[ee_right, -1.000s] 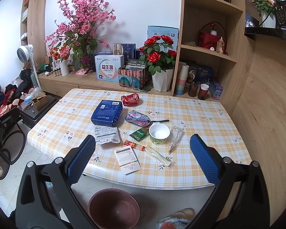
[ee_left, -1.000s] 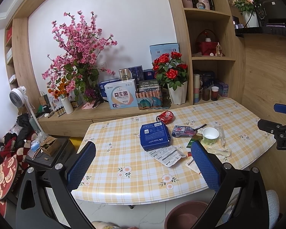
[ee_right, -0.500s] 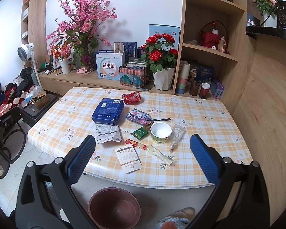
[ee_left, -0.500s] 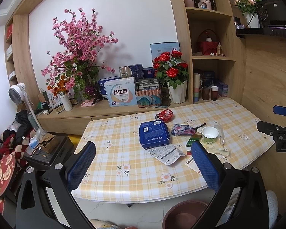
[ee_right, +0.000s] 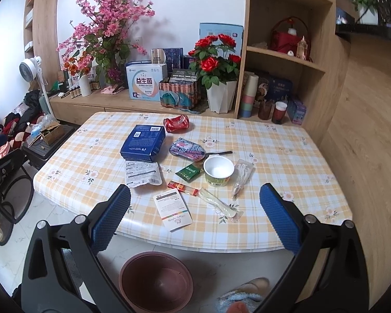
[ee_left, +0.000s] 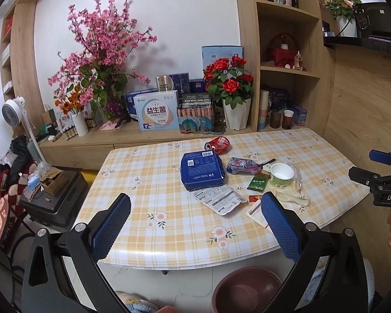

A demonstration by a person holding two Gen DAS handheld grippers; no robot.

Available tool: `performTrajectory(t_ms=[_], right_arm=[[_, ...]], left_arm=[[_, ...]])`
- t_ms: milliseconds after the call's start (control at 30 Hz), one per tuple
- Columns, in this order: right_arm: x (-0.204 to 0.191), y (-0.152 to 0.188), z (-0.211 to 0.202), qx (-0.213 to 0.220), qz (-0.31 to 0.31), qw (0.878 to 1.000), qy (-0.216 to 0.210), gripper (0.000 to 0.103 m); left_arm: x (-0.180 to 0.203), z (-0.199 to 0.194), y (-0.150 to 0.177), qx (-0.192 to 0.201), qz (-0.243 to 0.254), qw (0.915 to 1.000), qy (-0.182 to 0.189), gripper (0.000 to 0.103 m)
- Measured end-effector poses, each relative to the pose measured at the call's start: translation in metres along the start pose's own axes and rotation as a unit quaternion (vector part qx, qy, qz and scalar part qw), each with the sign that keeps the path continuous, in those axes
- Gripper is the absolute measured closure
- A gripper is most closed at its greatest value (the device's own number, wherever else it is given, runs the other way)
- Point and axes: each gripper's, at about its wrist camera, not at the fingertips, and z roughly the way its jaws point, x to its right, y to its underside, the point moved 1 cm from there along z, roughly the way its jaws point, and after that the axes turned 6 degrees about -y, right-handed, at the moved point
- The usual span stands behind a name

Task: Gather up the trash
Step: 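Lower the right tool onto the white receipt and close on it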

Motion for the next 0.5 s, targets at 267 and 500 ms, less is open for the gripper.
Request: performTrajectory(t_ms=[267, 500], right_arm=[[0.017, 0.027, 0.041, -0.027, 0.017, 0.999, -0.01, 0.005], [0.015, 0.055, 0.1, -0.092, 0.005, 0.996, -0.016, 0.005]], left_arm=[[-0.006, 0.036, 0.025, -0.022, -0.003, 0.9997, -0.008, 0.005], [-0.009, 0.082, 0.05, -0.053, -0.002, 0.9983, -0.023, 0.005]])
